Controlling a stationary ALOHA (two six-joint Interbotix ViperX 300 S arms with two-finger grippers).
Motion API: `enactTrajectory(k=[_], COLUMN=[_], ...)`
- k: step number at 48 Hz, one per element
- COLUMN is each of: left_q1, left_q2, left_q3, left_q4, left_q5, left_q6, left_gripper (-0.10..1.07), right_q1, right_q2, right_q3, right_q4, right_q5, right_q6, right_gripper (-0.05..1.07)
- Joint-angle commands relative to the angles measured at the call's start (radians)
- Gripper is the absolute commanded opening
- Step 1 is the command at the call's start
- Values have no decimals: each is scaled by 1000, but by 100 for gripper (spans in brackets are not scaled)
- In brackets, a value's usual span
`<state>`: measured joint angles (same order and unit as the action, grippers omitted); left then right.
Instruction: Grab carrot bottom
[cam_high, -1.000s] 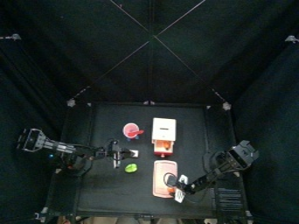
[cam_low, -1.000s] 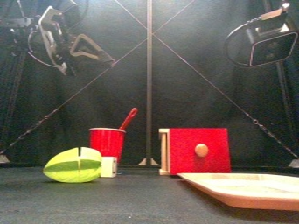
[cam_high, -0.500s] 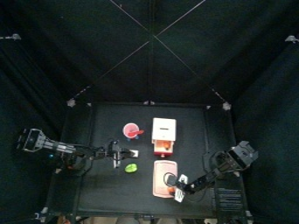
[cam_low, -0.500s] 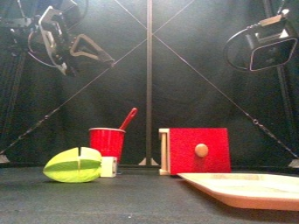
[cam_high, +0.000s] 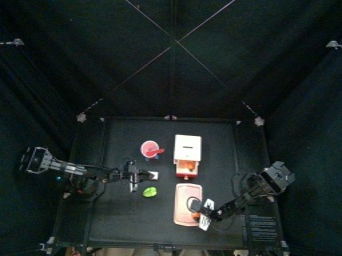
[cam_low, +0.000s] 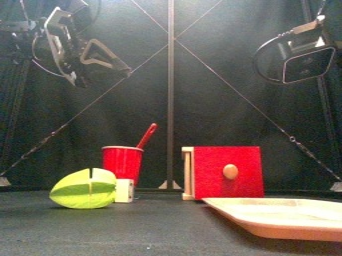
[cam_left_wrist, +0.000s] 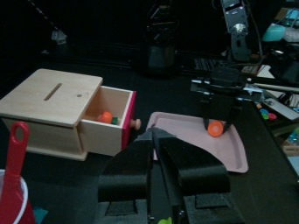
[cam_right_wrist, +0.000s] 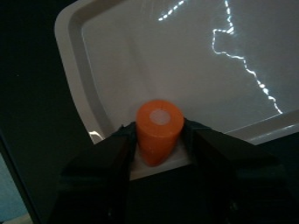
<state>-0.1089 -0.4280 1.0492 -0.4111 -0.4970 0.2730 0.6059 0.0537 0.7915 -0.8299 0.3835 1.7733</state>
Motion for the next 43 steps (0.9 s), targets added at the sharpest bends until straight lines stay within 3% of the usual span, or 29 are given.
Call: enactTrajectory(k=[1,26,43], left_q1=[0,0,0], left_q2=[0,0,-2], left_q3=[-20,-20,-20], left_q4=[2,2,2], left_q5=[-9,-9,-9], left_q6=[0,0,-2], left_gripper=[49,49,49], right_q1=[-3,-20,-43], right_q2=[-11,-112,-117], right_q3=[-14,-14,-21], right_q4=[2,0,3], right_q5=[-2,25,26], right_q6=[3,3,3], right_gripper=[76,72,72])
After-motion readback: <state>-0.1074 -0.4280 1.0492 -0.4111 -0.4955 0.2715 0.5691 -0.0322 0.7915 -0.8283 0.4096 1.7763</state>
